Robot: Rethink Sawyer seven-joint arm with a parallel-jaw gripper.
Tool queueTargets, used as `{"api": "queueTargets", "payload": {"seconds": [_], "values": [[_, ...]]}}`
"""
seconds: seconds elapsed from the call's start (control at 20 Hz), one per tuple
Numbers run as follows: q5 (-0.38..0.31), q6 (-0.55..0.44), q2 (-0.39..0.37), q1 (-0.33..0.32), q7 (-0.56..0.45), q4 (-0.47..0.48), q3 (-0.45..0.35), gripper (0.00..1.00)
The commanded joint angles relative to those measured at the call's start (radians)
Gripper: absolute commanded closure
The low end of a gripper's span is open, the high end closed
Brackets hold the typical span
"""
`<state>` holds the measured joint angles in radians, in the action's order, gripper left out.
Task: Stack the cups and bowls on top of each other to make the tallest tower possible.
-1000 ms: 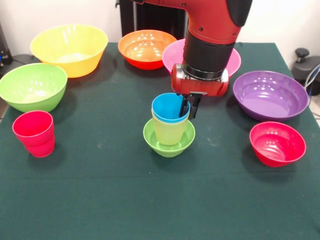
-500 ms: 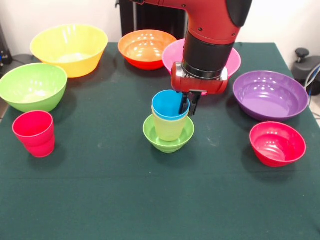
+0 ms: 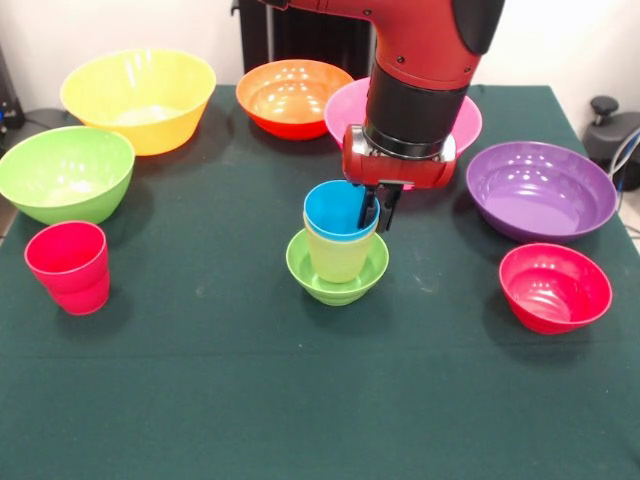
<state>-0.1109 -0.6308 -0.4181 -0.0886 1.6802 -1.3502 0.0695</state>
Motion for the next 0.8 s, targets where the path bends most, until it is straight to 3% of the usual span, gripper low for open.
{"api": "queueTargets", "payload": {"seconds": [0.05,0.8], "values": [[-0.023,-0.081,0.054,0.014,0.043,0.061,-0.063,1.0],[-0.029,0.02,0.04,-0.007,0.034,0.022,-0.089,1.0]]}}
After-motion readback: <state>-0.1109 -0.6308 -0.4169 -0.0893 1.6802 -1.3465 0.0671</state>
